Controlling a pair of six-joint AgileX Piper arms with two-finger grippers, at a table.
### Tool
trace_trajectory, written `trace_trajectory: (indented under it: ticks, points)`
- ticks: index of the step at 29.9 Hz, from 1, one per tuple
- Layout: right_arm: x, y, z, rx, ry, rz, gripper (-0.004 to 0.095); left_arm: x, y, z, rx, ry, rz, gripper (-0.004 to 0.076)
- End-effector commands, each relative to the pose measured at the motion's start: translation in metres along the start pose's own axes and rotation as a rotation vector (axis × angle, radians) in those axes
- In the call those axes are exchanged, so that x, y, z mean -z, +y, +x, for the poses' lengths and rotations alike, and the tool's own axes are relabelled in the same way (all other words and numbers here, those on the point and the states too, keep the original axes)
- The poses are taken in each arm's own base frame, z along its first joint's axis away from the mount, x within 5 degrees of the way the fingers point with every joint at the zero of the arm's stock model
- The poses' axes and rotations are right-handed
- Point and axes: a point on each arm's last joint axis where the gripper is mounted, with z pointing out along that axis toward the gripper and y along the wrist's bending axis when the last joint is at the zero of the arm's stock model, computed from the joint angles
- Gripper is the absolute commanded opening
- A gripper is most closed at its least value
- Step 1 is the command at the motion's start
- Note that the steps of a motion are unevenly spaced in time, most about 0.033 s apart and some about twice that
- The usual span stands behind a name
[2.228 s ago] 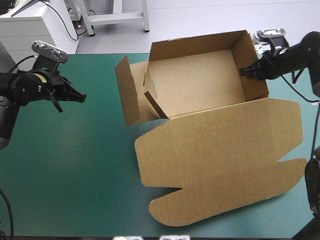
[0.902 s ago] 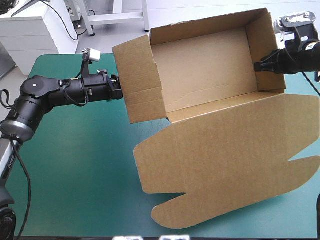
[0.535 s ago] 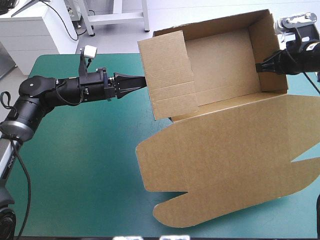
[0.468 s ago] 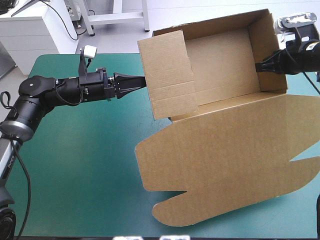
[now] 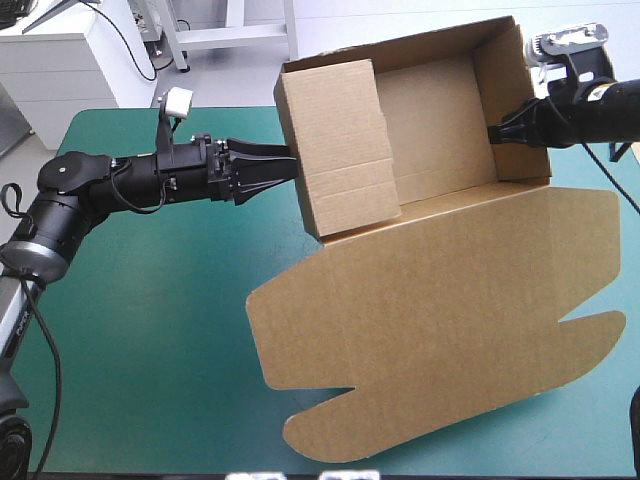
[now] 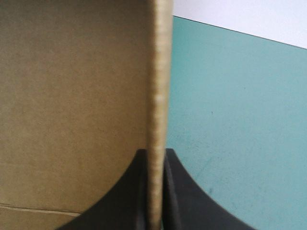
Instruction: Fold the box
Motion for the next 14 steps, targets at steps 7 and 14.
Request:
trace_trajectory:
  ticks: [7,14]
  points:
    - [0.017,0.035,-0.021,0.036,-0.182,0.050,-0.0019,0.003,-0.022,-0.016,-0.036,-0.090,0.026,0.0550]
    - [0.013,0.046,-0.028,0.035,-0.239,0.095,-0.0015,0.002,-0.013,-0.025,-0.050,-0.098,-0.183,0.0547]
